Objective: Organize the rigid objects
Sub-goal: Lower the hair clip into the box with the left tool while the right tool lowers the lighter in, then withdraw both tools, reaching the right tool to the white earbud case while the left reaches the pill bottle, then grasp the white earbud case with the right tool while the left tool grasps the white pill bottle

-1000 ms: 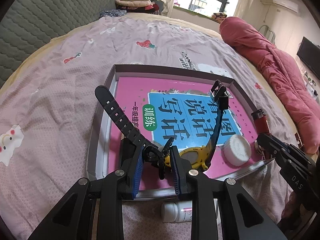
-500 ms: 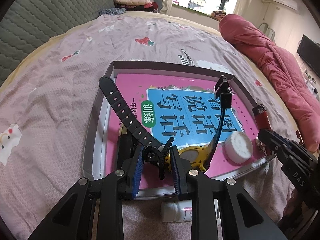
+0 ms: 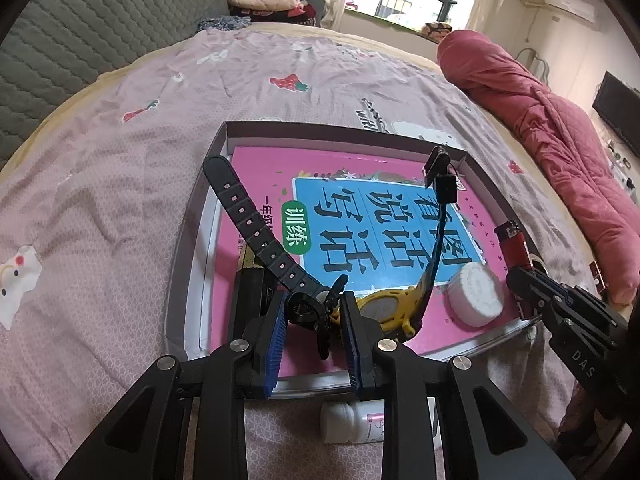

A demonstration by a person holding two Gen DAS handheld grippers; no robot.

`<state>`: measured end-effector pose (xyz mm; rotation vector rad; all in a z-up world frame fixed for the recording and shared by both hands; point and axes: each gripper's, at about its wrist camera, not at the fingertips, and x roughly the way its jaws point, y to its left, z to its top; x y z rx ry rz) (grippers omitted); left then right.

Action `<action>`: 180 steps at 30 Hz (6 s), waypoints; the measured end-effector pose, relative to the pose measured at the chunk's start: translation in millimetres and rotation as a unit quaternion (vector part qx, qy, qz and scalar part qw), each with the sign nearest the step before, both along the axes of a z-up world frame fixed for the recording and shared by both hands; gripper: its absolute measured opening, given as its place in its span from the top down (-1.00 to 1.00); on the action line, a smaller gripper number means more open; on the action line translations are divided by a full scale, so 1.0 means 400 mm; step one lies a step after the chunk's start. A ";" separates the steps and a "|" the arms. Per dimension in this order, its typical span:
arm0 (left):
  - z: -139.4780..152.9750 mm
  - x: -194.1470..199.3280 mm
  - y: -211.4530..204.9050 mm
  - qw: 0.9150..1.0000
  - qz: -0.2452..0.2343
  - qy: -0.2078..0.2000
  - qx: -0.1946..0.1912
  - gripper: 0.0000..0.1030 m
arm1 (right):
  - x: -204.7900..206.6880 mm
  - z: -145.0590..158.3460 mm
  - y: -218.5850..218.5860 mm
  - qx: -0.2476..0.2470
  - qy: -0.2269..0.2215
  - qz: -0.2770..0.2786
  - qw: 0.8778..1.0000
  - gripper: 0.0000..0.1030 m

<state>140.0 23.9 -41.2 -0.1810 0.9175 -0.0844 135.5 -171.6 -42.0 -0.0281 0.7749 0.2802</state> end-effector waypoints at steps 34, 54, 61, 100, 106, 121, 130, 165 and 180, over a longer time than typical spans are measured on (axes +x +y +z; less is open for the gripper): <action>0.037 -0.021 0.009 1.000 -0.001 -0.012 -0.012 0.14 | -0.039 0.050 -0.003 0.025 -0.039 0.006 0.999 0.57; 0.117 -0.078 0.040 0.999 0.008 -0.034 -0.011 -0.16 | -0.122 0.111 0.034 0.027 -0.067 0.035 0.997 0.09; 0.131 -0.107 0.043 0.999 0.003 -0.035 -0.006 -0.25 | -0.150 0.110 0.051 0.025 -0.054 0.045 0.997 0.03; 0.022 -0.143 -0.003 0.998 -0.043 0.055 0.003 -0.25 | -0.156 -0.064 0.165 0.031 0.102 0.051 0.993 0.02; 0.009 -0.139 -0.018 0.997 -0.048 0.062 0.005 -0.25 | -0.135 -0.084 0.186 0.019 0.101 0.048 0.994 0.02; -0.024 -0.106 -0.058 0.995 -0.061 0.081 0.002 -0.25 | -0.133 -0.102 0.187 -0.024 0.102 0.059 0.993 0.05; -0.048 -0.090 -0.073 0.994 -0.052 0.095 0.013 -0.25 | -0.136 -0.095 0.164 -0.051 0.102 0.049 0.992 0.06; 0.003 -0.096 -0.065 0.997 -0.047 0.065 0.001 0.05 | -0.123 -0.055 0.064 0.072 0.126 0.031 0.989 0.08; 0.055 -0.104 -0.050 0.998 -0.039 0.041 0.002 0.05 | -0.141 0.025 0.082 0.047 0.059 0.050 0.996 0.57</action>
